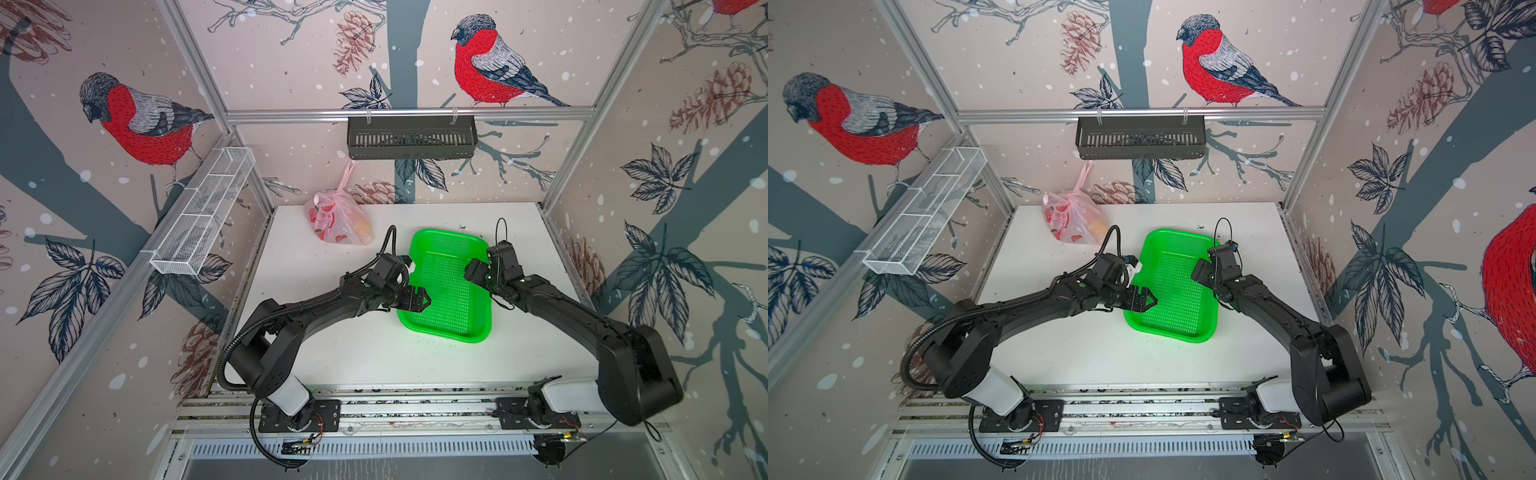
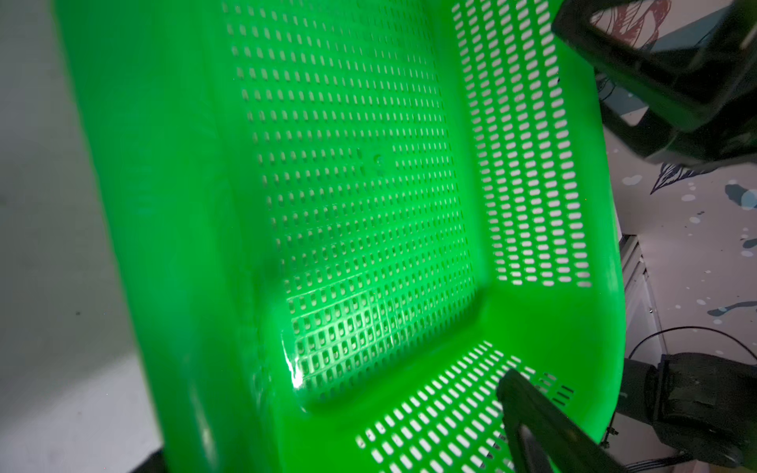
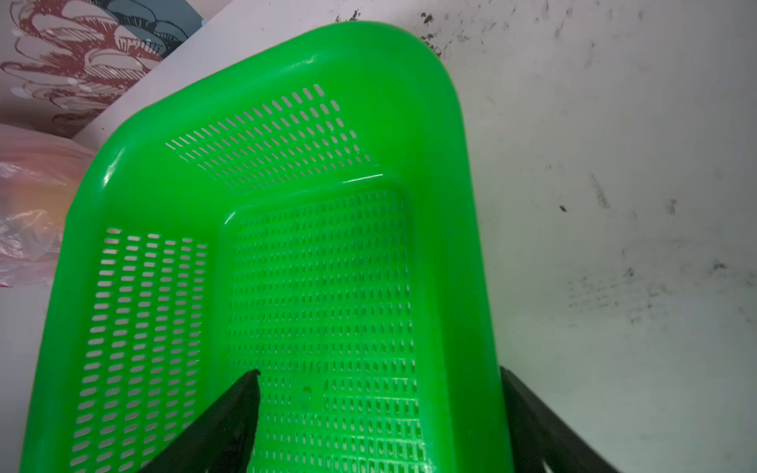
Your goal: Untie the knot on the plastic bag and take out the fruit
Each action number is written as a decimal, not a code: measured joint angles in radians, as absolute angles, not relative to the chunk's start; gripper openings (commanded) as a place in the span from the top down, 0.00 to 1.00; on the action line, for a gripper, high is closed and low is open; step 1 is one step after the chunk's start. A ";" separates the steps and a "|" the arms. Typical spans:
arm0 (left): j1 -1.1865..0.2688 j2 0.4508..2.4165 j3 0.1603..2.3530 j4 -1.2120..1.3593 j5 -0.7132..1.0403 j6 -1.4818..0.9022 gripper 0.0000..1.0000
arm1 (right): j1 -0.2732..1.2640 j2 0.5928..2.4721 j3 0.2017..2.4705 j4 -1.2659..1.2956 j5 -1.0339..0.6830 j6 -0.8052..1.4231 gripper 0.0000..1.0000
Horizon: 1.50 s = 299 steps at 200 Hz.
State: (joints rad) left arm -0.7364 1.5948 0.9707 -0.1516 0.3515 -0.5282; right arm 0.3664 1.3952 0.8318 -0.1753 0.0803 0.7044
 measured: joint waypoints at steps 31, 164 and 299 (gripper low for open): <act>-0.789 1.623 1.003 -0.203 0.274 -0.557 0.08 | 0.364 1.448 0.884 -0.191 0.076 0.616 0.13; -0.761 1.817 1.351 -0.490 -0.029 -0.496 0.09 | 0.366 1.415 0.915 -0.254 0.099 0.494 0.12; -0.676 1.947 1.451 -0.476 0.024 -0.448 0.71 | 0.345 1.316 0.878 -0.262 0.151 0.496 0.11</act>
